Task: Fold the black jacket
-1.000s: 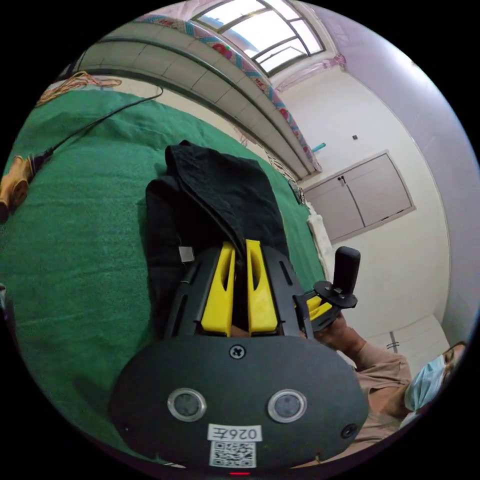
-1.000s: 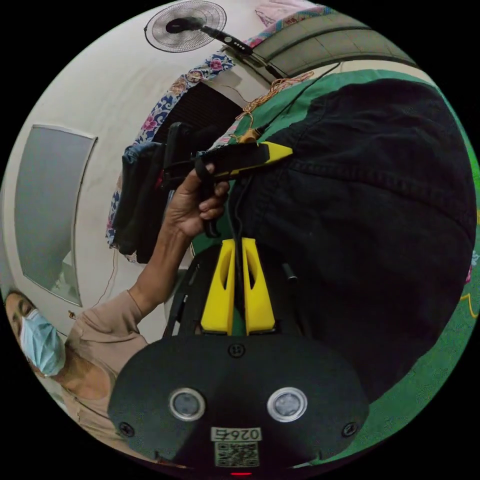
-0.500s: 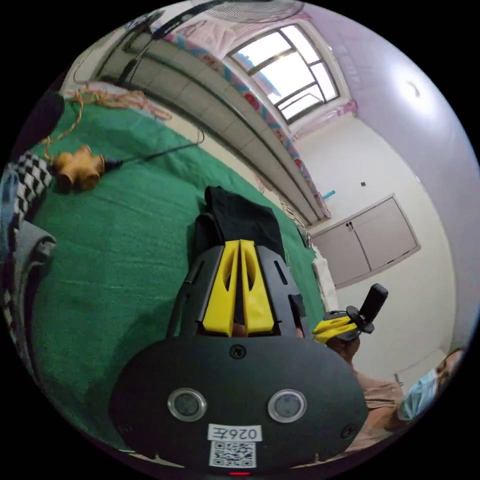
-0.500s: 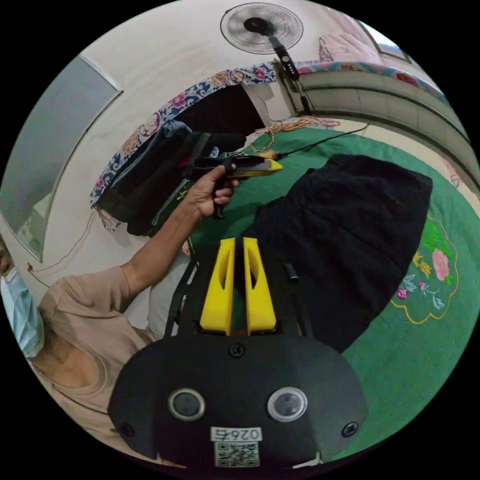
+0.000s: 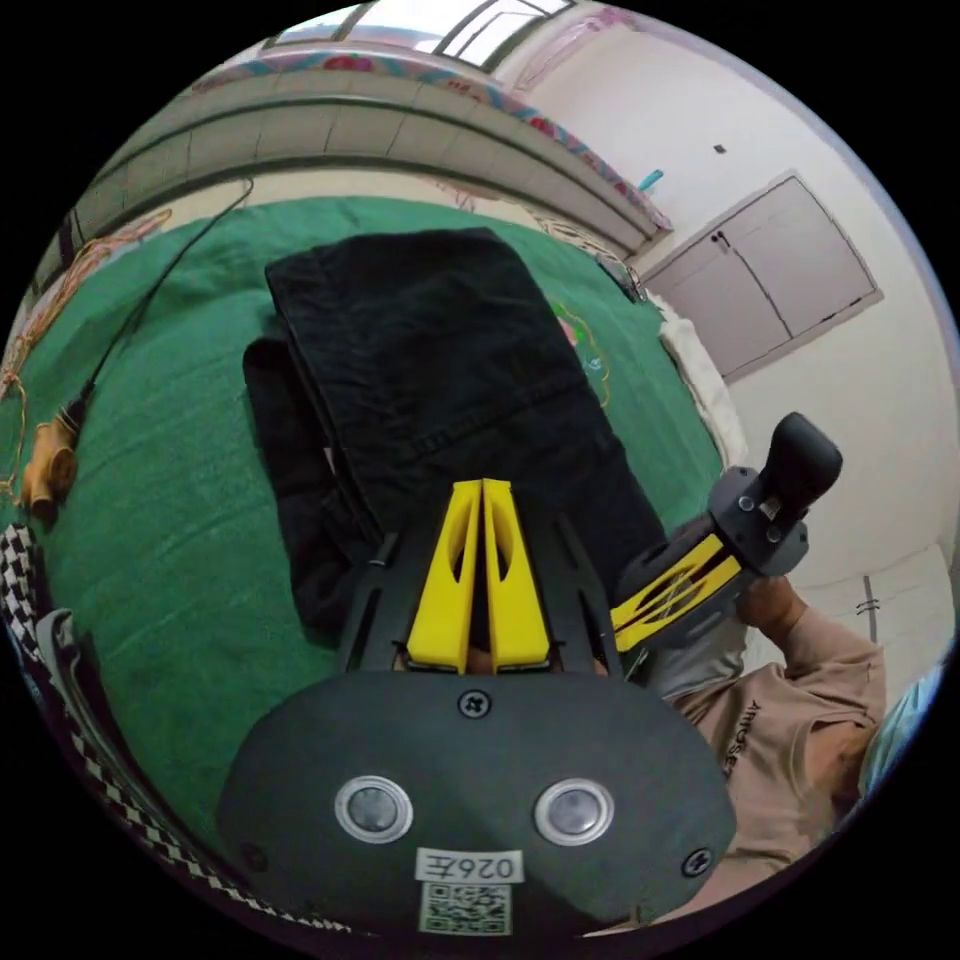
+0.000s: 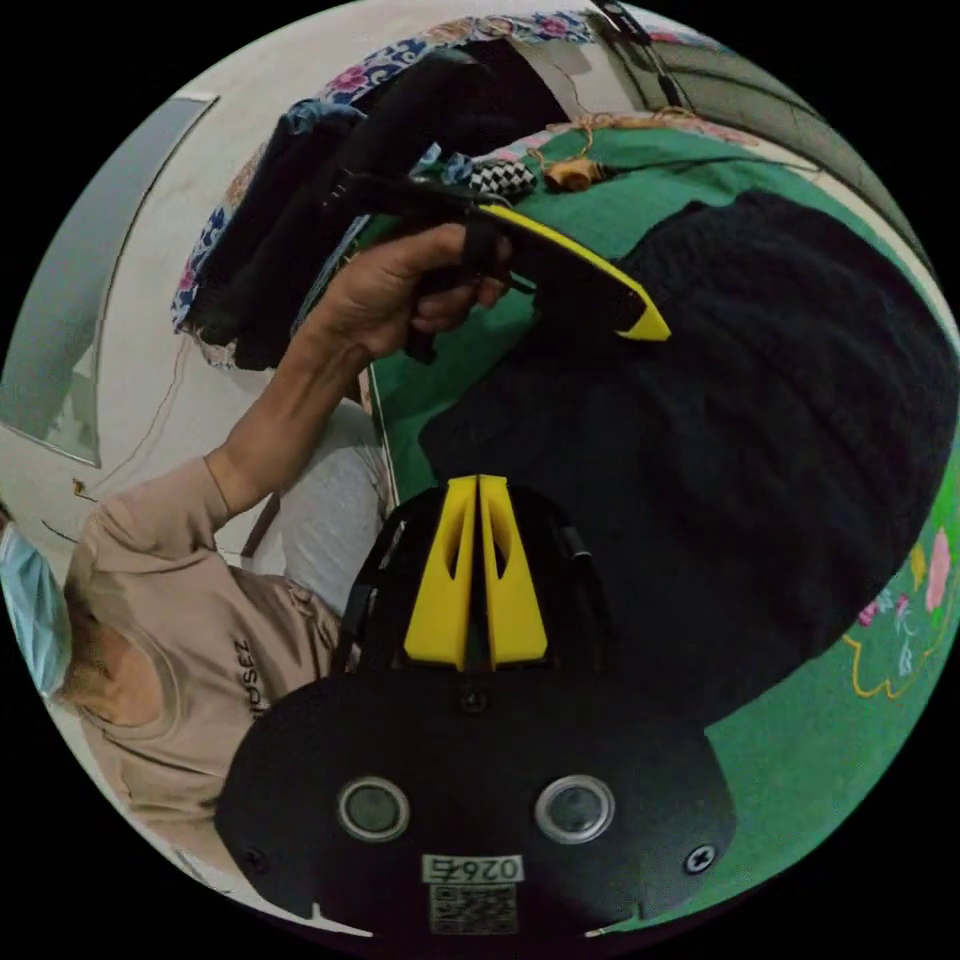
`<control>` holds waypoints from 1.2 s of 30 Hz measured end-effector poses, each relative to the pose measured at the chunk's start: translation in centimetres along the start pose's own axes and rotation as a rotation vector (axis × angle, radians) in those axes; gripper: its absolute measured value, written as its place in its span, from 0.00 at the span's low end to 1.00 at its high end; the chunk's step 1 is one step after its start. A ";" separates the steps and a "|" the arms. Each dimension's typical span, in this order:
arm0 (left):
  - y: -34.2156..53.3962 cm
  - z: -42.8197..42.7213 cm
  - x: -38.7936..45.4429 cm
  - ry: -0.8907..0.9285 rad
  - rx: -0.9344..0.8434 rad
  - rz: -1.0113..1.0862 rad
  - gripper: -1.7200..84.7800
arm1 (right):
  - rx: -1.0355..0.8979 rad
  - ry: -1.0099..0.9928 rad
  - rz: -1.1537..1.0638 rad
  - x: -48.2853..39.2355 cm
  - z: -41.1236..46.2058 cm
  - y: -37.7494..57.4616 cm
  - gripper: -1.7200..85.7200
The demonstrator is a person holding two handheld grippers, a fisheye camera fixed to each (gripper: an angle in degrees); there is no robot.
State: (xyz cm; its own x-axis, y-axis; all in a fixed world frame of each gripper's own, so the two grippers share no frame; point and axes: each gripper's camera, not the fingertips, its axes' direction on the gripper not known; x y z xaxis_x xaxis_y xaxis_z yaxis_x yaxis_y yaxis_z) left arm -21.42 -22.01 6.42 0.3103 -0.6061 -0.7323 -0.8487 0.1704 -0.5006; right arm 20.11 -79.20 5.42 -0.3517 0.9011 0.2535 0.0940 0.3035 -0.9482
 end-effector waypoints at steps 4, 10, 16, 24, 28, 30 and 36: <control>-0.3 2.1 -0.2 -0.101 -0.129 0.041 0.01 | 0.119 0.213 0.061 1.6 -2.2 0.3 0.01; 0.5 0.2 -0.2 -0.111 -0.039 -0.018 0.01 | 0.263 0.329 0.252 7.1 -5.7 -0.7 0.01; 0.4 2.3 1.3 -0.168 -0.113 0.067 0.01 | 0.498 0.341 0.433 14.9 -10.1 -3.1 0.01; 1.1 0.8 2.0 -0.166 -0.057 0.018 0.01 | 0.397 0.207 0.596 24.4 -12.2 -3.3 0.01; 1.9 0.0 5.1 -0.309 0.012 0.162 0.01 | 0.424 0.278 0.415 19.4 -14.1 -0.4 0.01; 1.7 2.5 5.1 -0.443 -0.157 0.175 0.01 | 0.486 0.427 0.357 15.9 -15.1 1.9 0.01; 2.7 4.0 6.7 -0.620 -0.138 0.305 0.01 | 0.586 1.215 0.301 7.9 -16.0 8.8 0.01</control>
State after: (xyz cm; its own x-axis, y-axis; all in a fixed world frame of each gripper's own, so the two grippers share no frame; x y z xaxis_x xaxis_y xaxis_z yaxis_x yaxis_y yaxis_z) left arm -19.96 -22.54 -1.69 0.2021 0.0147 -0.9793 -0.9705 0.1371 -0.1982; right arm 33.02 -64.45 2.17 0.6656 0.7016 -0.2544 -0.4875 0.1507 -0.8600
